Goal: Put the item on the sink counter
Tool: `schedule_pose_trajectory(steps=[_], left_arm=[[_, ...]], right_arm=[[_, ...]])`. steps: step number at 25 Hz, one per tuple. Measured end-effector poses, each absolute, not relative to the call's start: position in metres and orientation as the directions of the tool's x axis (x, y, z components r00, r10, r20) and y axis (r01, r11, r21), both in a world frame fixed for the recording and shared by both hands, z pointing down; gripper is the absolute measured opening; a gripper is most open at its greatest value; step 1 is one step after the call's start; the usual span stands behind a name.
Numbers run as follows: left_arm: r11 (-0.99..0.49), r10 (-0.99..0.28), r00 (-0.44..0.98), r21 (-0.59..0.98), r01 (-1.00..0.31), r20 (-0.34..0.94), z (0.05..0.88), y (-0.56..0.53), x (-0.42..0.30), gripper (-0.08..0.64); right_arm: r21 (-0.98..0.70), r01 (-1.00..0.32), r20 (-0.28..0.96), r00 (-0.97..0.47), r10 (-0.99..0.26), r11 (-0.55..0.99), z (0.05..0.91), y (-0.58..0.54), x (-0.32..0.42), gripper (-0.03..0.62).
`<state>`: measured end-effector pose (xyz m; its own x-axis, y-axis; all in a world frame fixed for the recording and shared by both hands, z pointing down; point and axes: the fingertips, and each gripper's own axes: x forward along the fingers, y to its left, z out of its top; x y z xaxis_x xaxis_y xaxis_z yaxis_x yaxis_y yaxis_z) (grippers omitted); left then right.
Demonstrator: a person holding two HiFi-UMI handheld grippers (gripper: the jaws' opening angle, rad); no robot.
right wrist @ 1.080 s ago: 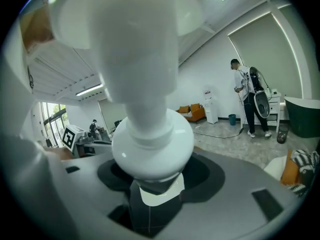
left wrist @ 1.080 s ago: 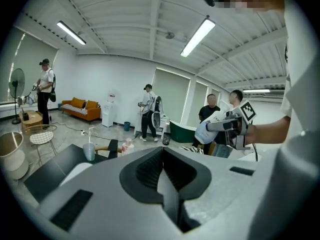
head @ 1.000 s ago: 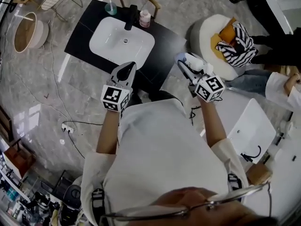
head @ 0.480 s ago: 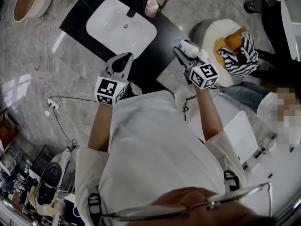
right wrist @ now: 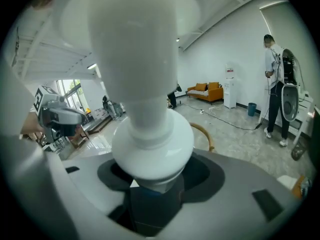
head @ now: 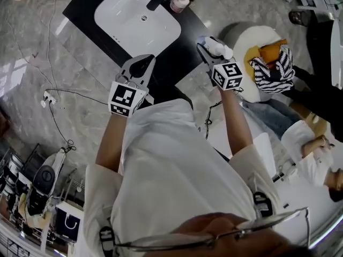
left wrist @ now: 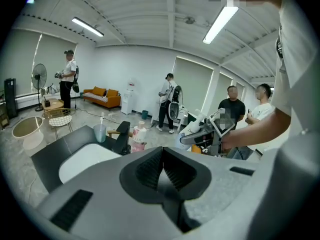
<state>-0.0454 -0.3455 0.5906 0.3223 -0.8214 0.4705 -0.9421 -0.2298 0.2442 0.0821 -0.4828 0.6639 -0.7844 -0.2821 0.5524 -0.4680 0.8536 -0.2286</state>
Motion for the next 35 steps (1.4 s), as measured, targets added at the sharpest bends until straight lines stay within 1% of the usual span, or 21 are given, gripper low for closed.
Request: schedule_pose_trajectory(steps=[10,15,22,30,35], left_arm=[[-0.184,-0.783,0.319,0.291,-0.939,0.534,0.636,-0.352,-0.038,0.005],[-0.164,-0.772,0.314,0.304,-0.938,0.552,0.649,-0.355,-0.039,0.005],[-0.163,-0.760,0.326,0.320,-0.933,0.563,0.662,-0.360,-0.032,0.005],[-0.159,-0.740,0.336,0.334,-0.929,0.583,0.673,-0.357,-0.028,0.005],[-0.147,-0.740,0.328,0.334,-0.931,0.588,0.675,-0.355,-0.033,0.005]], right_arm=[[-0.160,-0.416,0.640,-0.734,-0.226,0.895,0.743,-0.519,0.056,0.256],[-0.092,-0.358,0.689,-0.697,-0.200,0.929,0.775,-0.532,0.042,0.256],[-0.079,-0.309,0.745,-0.650,-0.150,0.948,0.815,-0.545,0.032,0.256],[-0.050,-0.243,0.784,-0.610,-0.113,0.969,0.840,-0.551,0.030,0.256],[-0.051,-0.237,0.779,-0.618,-0.110,0.970,0.847,-0.549,0.032,0.258]])
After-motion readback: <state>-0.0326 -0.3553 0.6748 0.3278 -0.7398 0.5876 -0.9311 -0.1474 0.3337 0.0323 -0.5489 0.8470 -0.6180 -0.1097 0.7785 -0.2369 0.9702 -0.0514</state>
